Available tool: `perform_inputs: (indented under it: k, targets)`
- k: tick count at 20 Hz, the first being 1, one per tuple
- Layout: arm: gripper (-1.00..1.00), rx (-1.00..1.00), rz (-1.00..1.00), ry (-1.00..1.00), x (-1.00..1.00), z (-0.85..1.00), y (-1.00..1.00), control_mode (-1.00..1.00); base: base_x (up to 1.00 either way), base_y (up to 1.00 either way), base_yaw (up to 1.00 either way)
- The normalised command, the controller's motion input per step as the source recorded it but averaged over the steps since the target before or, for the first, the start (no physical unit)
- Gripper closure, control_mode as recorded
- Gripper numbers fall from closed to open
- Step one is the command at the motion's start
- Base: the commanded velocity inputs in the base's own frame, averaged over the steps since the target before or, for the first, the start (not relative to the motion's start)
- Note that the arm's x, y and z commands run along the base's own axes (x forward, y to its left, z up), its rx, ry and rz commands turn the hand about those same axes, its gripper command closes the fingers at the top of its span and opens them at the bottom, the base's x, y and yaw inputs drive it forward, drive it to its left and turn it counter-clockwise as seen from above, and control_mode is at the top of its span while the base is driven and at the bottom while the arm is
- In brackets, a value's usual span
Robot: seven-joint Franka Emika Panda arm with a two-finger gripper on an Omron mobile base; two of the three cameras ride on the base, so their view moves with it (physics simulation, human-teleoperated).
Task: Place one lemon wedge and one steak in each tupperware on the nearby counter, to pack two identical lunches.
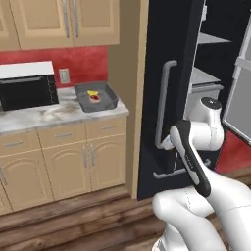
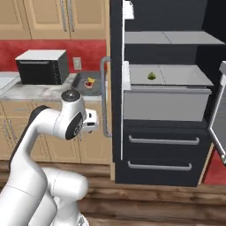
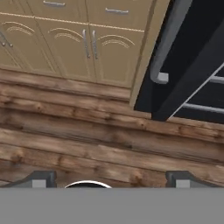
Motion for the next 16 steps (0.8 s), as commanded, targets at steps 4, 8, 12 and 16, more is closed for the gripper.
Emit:
perform_inputs:
  k: [4, 8, 12, 16]
  targets:
    - [-1.0, 0.0, 0.0, 0.0, 0.0, 0.0, 0.0, 1.0, 0.32, -1.0, 0.0]
    - [-1.0, 0.0, 0.0, 0.0, 0.0, 0.0, 0.0, 1.0, 0.38, -1.0, 0.0]
    - [-1.0, 0.0, 0.0, 0.0, 0.0, 0.0, 0.0, 1.0, 0.49, -0.99, 0.0]
    - [-1.0, 0.0, 0.0, 0.0, 0.0, 0.0, 0.0, 1.0, 0.59, -0.51, 0.0]
